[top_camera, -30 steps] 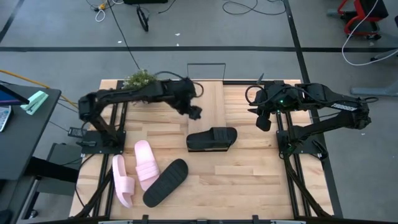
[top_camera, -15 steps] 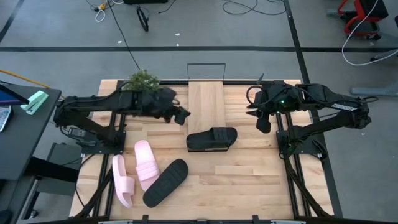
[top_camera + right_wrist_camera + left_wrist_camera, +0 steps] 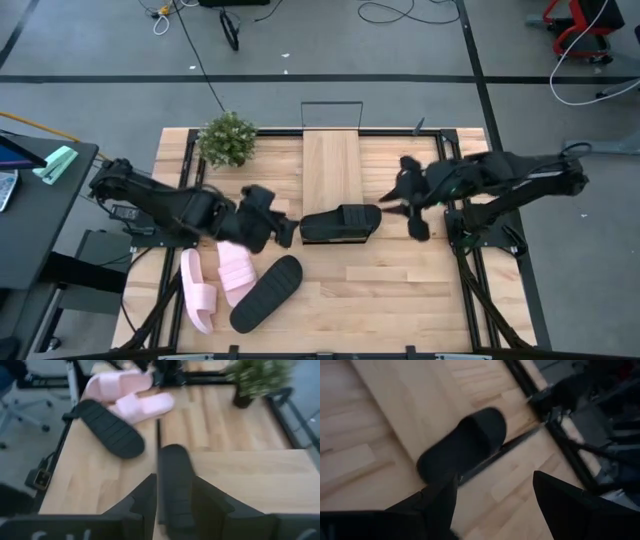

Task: Pick and place slides into the shelf
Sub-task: Put the black slipper on the shelf

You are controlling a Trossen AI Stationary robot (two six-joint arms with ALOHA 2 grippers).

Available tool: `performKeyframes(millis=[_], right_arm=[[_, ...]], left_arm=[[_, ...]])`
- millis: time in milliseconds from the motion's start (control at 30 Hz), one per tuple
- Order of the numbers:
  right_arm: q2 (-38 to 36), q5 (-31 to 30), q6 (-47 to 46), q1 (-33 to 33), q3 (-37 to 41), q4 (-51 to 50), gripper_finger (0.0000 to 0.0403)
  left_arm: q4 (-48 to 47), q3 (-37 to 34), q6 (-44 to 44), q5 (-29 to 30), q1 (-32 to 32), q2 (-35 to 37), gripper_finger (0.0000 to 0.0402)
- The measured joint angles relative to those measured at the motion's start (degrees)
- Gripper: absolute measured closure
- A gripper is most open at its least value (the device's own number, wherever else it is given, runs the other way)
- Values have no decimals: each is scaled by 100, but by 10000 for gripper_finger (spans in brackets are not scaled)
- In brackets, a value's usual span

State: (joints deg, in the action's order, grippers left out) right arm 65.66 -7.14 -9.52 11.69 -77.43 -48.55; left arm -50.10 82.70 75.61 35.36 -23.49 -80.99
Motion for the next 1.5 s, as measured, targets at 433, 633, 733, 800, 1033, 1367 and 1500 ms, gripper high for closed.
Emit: performKeyframes(millis=[433,633,733,800,1033,1367,1500], right_arm=[[1564,-367,-1260,1287,2,1516,320],[2120,-414,-2008,1605,2,2422,317],[2338,-781,-2095,1920,2,2769,318],[2492,-1071,-2214,2123,-42,2818,318],[3249,-1664,-2283,2524,-840,2648,319],[4609,-1714,-1639,2521,-2802,1099,318],[4802,-1561,-1129,2521,-2966,1067,310]], left_arm=[[-989,13,75,157,-1187,-48,139],[-1283,13,301,250,-1950,-50,139],[-1546,13,435,351,-2312,-50,139],[-1767,13,616,357,-2522,-50,139],[-2134,13,1204,472,-3128,-318,139],[-2129,13,2112,425,-3606,-1017,139],[-2122,13,2575,397,-3818,-1250,139]])
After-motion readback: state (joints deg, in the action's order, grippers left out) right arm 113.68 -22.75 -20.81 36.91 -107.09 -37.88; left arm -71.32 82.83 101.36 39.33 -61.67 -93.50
